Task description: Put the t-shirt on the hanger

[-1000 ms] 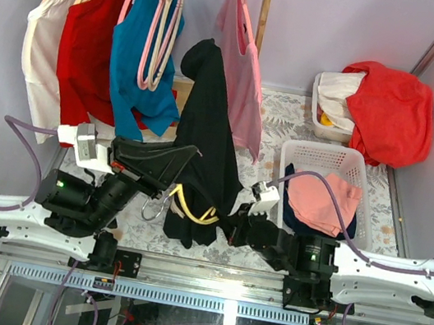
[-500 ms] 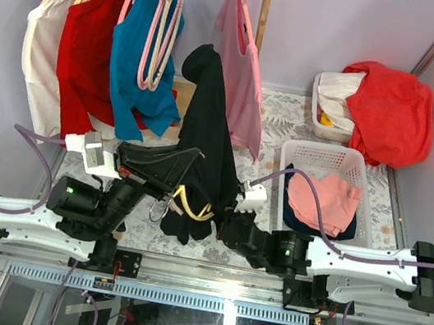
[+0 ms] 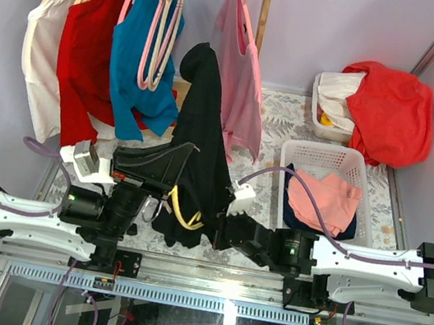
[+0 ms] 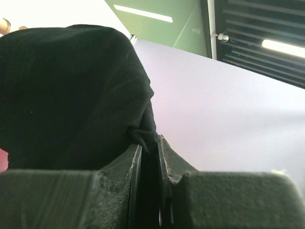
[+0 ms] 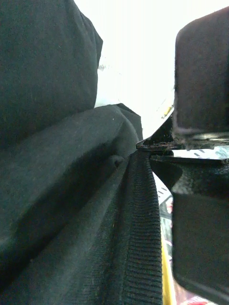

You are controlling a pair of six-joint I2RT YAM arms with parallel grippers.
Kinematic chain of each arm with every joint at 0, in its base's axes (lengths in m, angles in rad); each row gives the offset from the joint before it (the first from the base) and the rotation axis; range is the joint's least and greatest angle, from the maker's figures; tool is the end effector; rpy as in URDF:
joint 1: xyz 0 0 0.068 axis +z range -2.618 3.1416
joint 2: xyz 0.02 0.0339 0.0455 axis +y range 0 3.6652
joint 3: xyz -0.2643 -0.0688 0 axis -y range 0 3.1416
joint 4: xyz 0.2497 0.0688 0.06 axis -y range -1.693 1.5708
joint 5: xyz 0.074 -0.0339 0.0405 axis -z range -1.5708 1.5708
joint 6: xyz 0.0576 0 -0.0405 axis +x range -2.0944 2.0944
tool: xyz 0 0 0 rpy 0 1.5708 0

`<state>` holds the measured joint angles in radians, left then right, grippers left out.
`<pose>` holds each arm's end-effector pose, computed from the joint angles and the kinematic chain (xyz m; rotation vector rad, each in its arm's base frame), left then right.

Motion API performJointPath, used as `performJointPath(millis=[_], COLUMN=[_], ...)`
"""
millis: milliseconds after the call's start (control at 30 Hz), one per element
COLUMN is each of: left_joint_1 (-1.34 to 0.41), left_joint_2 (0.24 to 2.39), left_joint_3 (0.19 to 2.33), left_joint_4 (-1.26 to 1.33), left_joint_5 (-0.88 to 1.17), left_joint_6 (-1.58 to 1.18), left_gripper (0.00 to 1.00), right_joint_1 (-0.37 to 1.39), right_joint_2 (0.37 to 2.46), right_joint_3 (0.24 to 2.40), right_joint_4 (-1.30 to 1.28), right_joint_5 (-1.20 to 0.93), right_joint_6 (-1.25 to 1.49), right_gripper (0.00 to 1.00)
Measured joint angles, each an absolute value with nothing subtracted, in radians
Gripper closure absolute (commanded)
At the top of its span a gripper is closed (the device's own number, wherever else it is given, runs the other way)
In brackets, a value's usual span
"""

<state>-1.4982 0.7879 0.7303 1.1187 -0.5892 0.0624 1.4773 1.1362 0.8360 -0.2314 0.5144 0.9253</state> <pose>0.0425 -0.1431 0.4528 -0.0656 0.8080 -1.2127 0.0536 0.2682 0.2738 -0.2739 2.1511 0.9401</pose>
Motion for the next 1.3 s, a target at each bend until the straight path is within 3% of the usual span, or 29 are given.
performJointPath(millis=[367,667,1067,1300], left_joint_1=[-1.504,-1.505,-1.505,-1.505], left_joint_2=[0.870,0.910,1.032,1.046], left_joint_3=[0.730,0.731,0.960,0.969], left_joint_4=[1.244,1.285,1.173,1.299], left_joint_5=[-0.602,-0.654,-1.031,-1.191], left_joint_6=[0.077,0.146,0.411,0.569], left_gripper=[1.00,1.00,1.00,1.00], right_joint_1=[1.481,1.481,1.485,1.486], right_joint_2=[1.008,0.916,0.884,0.893], right_joint_3=[0.796,0.715,0.705,0.701], right_joint_4=[-0.280,-0.305,-0.306,-0.289], right_joint_5=[0.384,0.474,0.590,0.573], right_joint_6=[0.918,1.003,1.021,1.000], right_gripper=[1.00,1.00,1.00,1.00])
